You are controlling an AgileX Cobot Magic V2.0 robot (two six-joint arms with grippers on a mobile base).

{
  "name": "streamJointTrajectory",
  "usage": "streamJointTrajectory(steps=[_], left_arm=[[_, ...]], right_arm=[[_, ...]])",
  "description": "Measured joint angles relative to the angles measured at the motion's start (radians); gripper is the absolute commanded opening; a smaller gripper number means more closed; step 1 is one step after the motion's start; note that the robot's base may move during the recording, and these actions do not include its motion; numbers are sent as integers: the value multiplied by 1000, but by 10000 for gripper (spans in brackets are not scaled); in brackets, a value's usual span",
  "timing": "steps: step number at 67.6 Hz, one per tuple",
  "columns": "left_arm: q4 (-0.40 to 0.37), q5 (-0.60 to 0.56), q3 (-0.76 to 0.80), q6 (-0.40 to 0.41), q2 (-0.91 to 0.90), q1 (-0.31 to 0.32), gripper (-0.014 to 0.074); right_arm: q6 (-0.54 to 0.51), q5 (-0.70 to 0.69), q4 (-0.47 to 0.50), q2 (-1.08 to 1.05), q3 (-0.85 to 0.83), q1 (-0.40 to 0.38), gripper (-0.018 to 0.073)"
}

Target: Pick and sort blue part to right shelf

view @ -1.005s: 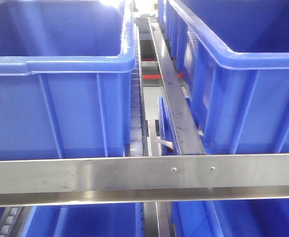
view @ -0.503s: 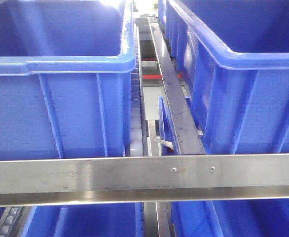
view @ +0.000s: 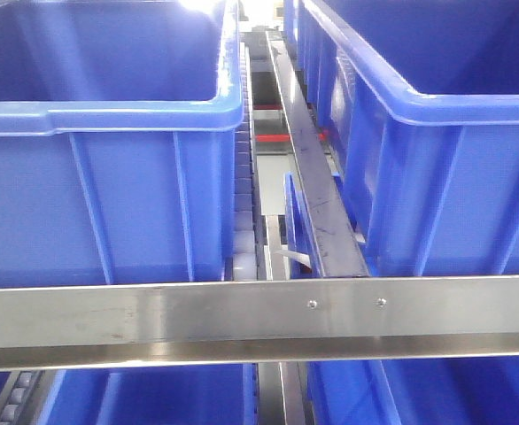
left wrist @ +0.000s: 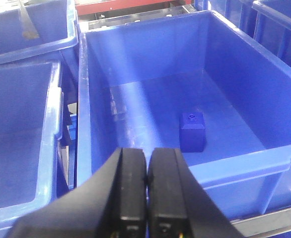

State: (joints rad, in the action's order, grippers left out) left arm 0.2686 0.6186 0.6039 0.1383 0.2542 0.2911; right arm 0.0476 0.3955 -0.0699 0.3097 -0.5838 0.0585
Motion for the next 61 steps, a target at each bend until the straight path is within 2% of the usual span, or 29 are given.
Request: streamJointTrajectory(steps=[42, 50, 61], left_arm=[[-5, -1, -15, -1, -2, -5, 133], [-54, -44, -39, -1, -33, -60, 133], [-122, -179, -175, -1, -124, -191, 133]], right_arm=[[0, -18, 0, -4, 2, 0, 32], [0, -18, 0, -4, 2, 0, 32], [0, -20, 0, -4, 2, 0, 32]])
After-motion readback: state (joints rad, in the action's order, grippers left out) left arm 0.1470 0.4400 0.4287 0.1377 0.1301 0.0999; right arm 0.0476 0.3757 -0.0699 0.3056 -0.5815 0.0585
